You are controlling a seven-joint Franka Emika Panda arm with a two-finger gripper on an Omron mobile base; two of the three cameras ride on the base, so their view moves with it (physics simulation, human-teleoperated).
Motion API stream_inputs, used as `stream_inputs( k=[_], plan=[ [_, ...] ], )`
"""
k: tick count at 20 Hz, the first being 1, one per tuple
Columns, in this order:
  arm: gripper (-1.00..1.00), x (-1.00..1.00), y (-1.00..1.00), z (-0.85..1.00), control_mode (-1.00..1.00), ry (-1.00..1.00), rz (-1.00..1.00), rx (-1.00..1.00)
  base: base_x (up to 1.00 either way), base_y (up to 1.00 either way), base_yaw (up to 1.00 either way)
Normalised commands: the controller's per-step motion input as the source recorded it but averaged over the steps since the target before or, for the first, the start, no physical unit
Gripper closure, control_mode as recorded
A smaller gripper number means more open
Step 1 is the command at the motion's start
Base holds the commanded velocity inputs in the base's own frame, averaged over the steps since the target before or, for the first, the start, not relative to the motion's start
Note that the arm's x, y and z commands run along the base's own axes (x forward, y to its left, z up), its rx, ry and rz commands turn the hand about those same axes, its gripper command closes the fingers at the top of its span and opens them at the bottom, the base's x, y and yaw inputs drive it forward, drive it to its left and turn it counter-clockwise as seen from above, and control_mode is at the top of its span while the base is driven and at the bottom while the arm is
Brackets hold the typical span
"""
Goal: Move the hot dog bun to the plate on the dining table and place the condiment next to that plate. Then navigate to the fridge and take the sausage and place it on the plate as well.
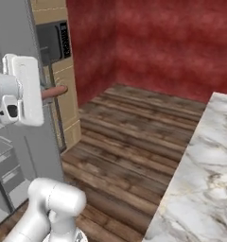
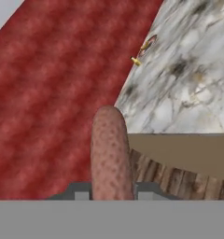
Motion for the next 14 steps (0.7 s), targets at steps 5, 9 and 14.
stream_inputs(
  k=[5,9,14],
  plan=[
    [1.0,0.0,0.0,0.0,1.0,0.0,0.0,0.0,1.0,-0.54,-0.18],
    [1.0,0.0,0.0,0.0,1.0,0.0,0.0,0.0,1.0,-0.06,-0.4],
    [1.0,0.0,0.0,0.0,1.0,0.0,0.0,0.0,0.63,0.15,-0.64]
  ],
)
